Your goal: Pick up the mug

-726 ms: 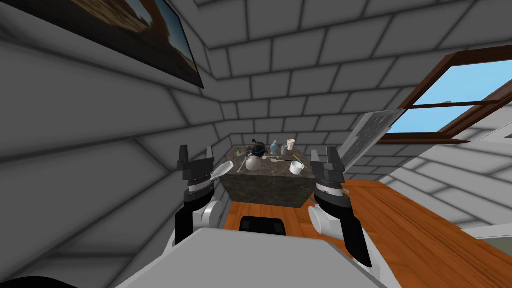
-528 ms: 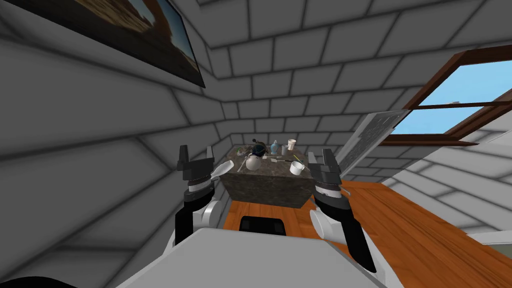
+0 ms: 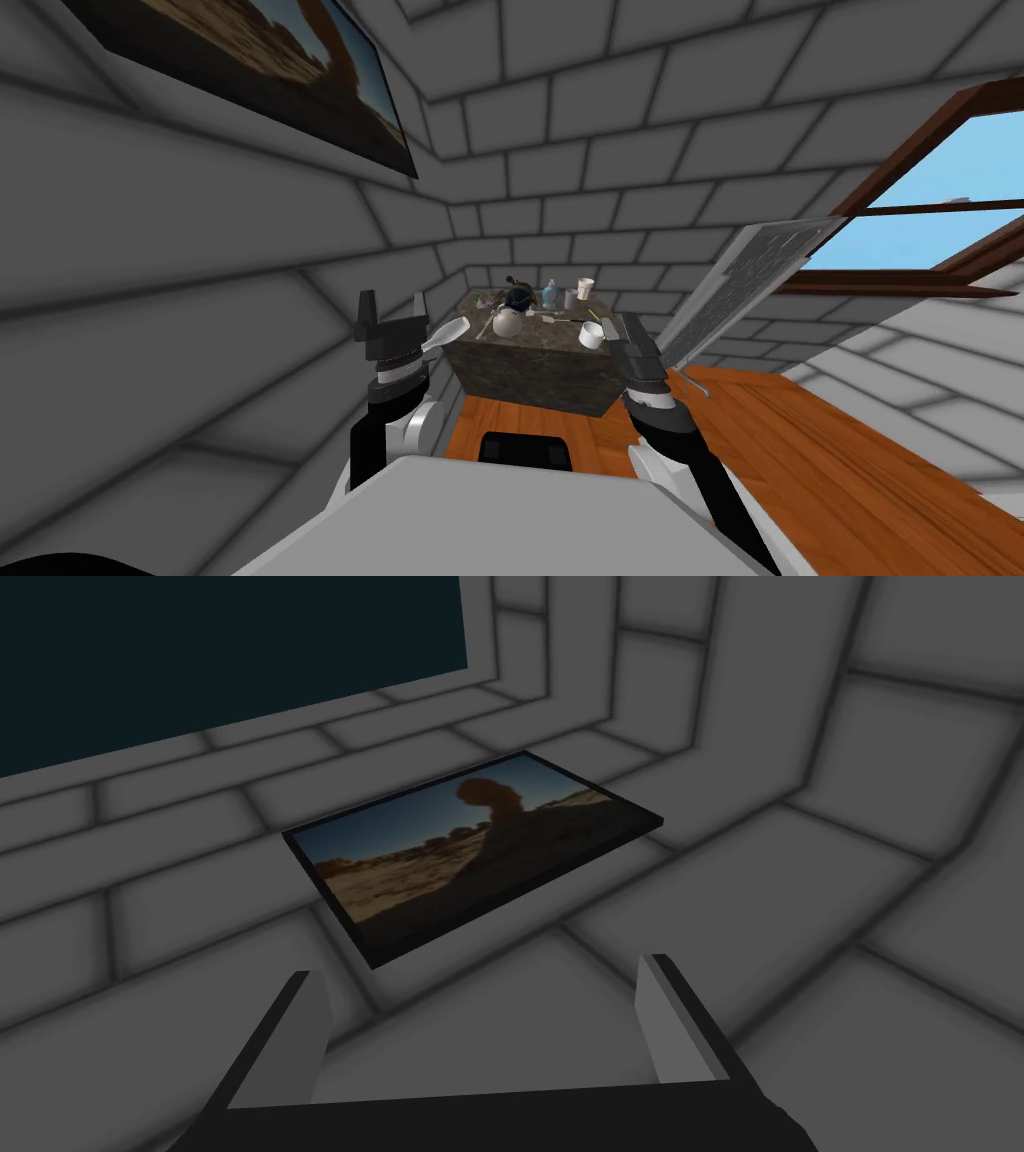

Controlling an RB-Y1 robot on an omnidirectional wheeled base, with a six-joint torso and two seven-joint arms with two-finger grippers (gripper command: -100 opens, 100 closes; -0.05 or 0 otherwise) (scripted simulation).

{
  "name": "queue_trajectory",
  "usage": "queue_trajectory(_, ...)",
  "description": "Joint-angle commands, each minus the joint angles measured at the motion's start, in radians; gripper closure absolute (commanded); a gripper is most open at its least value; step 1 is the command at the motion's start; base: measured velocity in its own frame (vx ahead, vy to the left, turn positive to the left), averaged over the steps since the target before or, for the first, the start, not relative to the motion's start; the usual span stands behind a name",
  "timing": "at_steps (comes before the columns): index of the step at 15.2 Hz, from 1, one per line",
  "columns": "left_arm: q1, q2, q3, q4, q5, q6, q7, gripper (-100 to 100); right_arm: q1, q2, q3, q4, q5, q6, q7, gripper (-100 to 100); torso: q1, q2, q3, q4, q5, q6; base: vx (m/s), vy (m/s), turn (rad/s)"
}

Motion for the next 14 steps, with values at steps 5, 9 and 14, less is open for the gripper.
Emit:
queue_trajectory(5, 0.000, 0.000, 0.000, 0.000, 0.000, 0.000, 0.000, 0, 0.057, -0.131, 0.083, 0.047, -0.041, 0.003, 0.021, -100, 0.001, 0.000, 0.000, 0.000, 0.000, 0.000, -0.046, -0.008, 0.087)
queue_trajectory(9, 0.000, 0.000, 0.000, 0.000, 0.000, 0.000, 0.000, 0, 0.077, -0.223, 0.115, 0.069, -0.059, 0.006, 0.028, -100, 0.002, -0.001, 0.000, 0.000, 0.001, 0.000, -0.036, 0.007, 0.098)
queue_trajectory(14, 0.000, 0.000, 0.000, 0.000, 0.000, 0.000, 0.000, 0, 0.115, -0.323, 0.184, 0.120, -0.101, 0.013, 0.041, -100, 0.003, -0.001, -0.001, 0.000, 0.001, 0.000, -0.029, 0.017, 0.101)
